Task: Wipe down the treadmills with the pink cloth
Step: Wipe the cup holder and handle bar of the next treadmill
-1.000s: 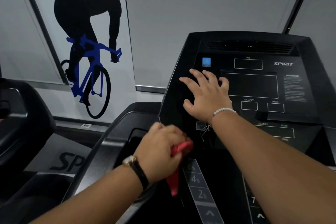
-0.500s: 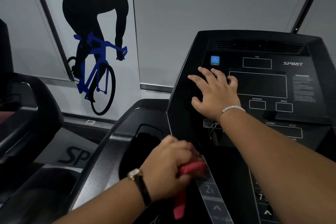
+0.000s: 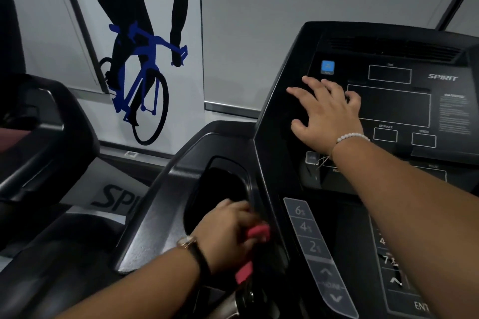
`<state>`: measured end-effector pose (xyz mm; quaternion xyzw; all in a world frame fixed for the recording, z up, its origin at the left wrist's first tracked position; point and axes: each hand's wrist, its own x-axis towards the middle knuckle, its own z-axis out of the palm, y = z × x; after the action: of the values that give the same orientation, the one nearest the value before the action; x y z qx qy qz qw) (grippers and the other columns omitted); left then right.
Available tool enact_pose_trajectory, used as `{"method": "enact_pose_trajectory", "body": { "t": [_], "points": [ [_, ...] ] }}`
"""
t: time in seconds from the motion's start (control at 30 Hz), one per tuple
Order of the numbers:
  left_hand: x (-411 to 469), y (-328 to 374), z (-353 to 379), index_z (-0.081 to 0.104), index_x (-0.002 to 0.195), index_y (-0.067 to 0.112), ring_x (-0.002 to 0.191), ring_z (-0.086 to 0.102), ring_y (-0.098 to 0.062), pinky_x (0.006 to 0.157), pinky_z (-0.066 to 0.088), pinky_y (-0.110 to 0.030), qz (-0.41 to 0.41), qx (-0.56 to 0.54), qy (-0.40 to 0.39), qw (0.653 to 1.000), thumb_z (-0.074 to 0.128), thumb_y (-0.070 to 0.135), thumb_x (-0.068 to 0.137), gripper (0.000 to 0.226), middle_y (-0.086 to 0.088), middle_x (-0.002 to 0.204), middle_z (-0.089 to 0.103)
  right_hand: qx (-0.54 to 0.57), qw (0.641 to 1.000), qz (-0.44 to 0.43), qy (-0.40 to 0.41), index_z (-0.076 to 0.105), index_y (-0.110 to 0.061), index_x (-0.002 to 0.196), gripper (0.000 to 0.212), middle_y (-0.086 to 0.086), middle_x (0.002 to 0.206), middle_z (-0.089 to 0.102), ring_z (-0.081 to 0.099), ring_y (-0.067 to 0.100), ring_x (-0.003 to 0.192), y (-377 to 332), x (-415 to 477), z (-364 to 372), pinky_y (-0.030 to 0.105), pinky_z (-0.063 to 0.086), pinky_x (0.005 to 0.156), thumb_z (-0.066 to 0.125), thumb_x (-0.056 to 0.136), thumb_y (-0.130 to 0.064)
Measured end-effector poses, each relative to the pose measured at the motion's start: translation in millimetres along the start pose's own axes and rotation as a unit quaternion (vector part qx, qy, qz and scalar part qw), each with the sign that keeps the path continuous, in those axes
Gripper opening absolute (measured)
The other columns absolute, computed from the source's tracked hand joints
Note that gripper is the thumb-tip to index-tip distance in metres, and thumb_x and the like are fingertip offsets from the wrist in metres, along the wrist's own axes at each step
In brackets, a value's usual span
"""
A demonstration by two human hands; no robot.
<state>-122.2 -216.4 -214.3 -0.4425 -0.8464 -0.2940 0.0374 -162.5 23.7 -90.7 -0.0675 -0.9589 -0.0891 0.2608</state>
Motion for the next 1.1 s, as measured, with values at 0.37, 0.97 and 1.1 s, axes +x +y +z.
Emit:
{"method": "enact_pose_trajectory", "body": {
  "t": [0.37, 0.97, 1.1],
  "points": [
    [-25.1, 2.8, 3.2, 0.070, 0.097, 0.032, 0.091, 0.053, -0.009, 0.087, 0.039, -0.025, 0.059, -0.039, -0.038, 0.997, 0.062, 0.034, 0.084, 0.015, 0.014, 0.103, 0.064, 0.008, 0.999, 0.023, -0.047, 0.027, -0.043, 0.139, 0.062, -0.006, 0.153, 0.021, 0.017, 0.023, 0.140, -6.2, -0.7, -6.1, 0.055, 0.016, 0.109, 0.047, 0.081, -0.043],
    [-24.8, -27.9, -13.2, 0.059, 0.107, 0.034, 0.101, 0.043, -0.015, 0.085, 0.034, -0.033, -0.112, 0.166, -0.011, 0.980, 0.029, 0.059, 0.089, 0.043, 0.018, 0.112, 0.054, 0.104, 0.984, 0.133, -0.059, 0.065, -0.027, 0.094, 0.020, -0.009, 0.103, 0.063, 0.049, 0.018, 0.106, -38.6, -143.6, -20.5, 0.040, 0.035, 0.094, 0.046, 0.090, -0.033],
    [-56.9, -27.9, -14.3, 0.054, 0.112, 0.046, 0.094, 0.043, -0.009, 0.084, 0.042, -0.031, 0.009, 0.063, -0.008, 0.998, 0.039, 0.056, 0.087, 0.031, 0.024, 0.114, 0.052, 0.109, 0.984, 0.125, -0.062, 0.065, -0.024, 0.097, 0.031, -0.005, 0.102, 0.066, 0.054, 0.021, 0.100, -37.2, -146.4, -19.7, 0.039, 0.038, 0.089, 0.037, 0.091, -0.036]
  ]
}}
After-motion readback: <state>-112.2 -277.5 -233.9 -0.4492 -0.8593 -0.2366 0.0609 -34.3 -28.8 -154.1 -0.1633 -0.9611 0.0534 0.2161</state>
